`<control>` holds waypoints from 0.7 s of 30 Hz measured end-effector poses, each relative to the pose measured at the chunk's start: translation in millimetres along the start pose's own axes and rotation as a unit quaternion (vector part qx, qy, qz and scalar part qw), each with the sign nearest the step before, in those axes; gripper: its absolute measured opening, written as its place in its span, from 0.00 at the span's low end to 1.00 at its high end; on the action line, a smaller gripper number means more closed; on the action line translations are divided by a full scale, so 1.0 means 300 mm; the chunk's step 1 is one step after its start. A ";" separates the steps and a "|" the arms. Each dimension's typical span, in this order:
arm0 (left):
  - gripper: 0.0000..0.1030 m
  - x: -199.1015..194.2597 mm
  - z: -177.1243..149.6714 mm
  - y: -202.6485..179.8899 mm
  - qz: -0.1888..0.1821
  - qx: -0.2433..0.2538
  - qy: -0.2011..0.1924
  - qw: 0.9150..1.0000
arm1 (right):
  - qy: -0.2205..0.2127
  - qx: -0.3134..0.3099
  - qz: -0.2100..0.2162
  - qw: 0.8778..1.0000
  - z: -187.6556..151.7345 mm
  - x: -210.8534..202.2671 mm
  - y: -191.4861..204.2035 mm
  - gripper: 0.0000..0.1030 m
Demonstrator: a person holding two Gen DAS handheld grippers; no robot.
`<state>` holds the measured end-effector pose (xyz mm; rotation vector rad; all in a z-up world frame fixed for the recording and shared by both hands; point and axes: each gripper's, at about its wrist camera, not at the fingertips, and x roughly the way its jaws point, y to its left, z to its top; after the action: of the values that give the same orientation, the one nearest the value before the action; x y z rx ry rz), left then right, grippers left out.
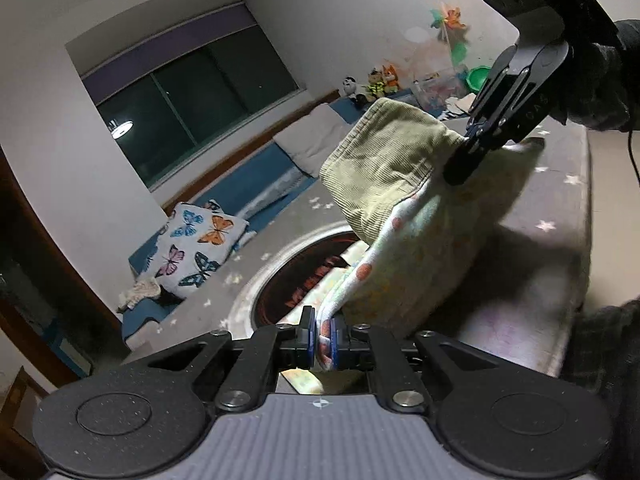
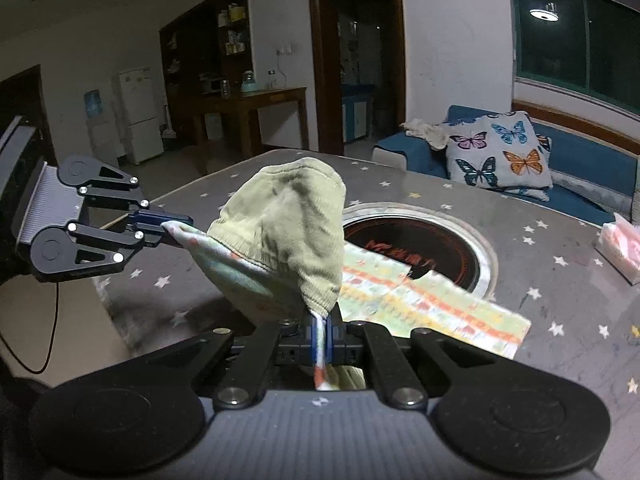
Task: Fold clothes
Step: 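Lift the khaki cuff with the right gripper and fold it over the garment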
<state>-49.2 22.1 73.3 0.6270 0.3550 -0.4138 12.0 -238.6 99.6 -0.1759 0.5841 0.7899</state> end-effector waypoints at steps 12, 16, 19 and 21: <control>0.08 0.436 -0.011 0.207 -0.017 -0.053 0.082 0.995 | 0.054 0.010 -0.033 0.998 0.136 0.342 -0.213 0.04; 0.08 0.573 -0.033 0.234 -0.019 -0.068 0.115 0.991 | 0.078 0.020 -0.044 0.996 0.132 0.468 -0.285 0.04; 0.08 0.643 -0.050 0.253 -0.019 -0.073 0.130 0.989 | 0.089 0.026 -0.051 0.994 0.116 0.539 -0.327 0.05; 0.08 0.675 -0.065 0.264 -0.024 -0.085 0.141 0.986 | 0.092 0.029 -0.056 0.994 0.108 0.571 -0.351 0.09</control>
<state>158.4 39.2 8.4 0.5103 0.6704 -0.3362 196.2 -194.5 24.6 -0.2272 0.7649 0.6503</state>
